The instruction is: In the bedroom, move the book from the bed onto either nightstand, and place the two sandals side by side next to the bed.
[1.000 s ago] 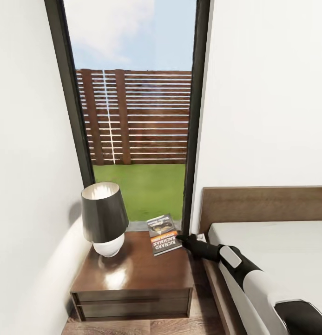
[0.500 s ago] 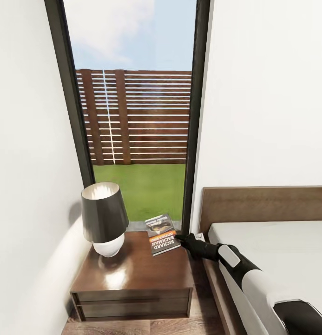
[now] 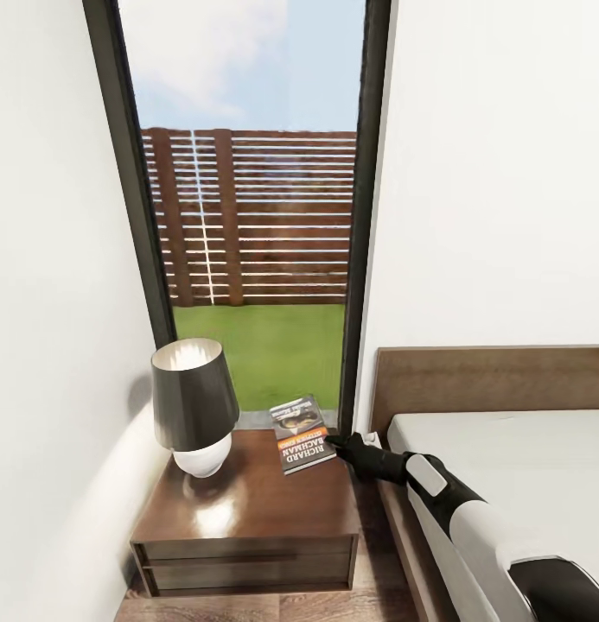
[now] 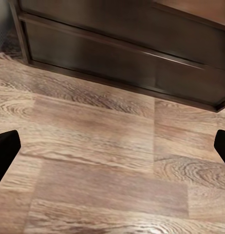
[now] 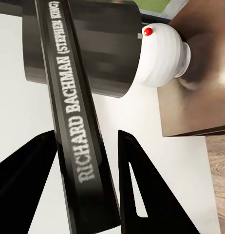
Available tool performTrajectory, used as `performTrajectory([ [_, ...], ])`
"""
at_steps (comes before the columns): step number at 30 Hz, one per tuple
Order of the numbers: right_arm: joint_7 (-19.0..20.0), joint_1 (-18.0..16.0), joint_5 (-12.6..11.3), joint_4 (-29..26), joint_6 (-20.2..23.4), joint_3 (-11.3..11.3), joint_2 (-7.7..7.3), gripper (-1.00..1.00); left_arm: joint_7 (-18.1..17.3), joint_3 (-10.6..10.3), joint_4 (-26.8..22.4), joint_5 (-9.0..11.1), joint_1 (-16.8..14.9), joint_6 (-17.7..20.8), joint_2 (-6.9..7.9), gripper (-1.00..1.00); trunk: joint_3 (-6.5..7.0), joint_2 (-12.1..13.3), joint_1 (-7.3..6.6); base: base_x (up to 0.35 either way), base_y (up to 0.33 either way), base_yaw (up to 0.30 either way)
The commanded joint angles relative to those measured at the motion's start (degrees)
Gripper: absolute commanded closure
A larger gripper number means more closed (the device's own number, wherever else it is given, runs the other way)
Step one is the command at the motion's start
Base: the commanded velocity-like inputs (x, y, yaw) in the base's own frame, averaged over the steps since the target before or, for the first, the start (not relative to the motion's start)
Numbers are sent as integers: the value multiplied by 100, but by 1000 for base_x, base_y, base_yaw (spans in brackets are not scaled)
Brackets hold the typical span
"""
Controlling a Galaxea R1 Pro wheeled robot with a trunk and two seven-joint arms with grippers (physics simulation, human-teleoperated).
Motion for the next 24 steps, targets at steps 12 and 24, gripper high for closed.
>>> performTrajectory([
  [12,40,-2,-42,1,-1,37,-7,100,-72,67,-1,287,-4,-1000,-57,-100,-6,-3,0,0,0,0],
  [24,60,-4,-44,1,-4,40,-9,100,-45,83,6,782,-4,-1771,-60,-100,-6,-3,0,0,0,0],
])
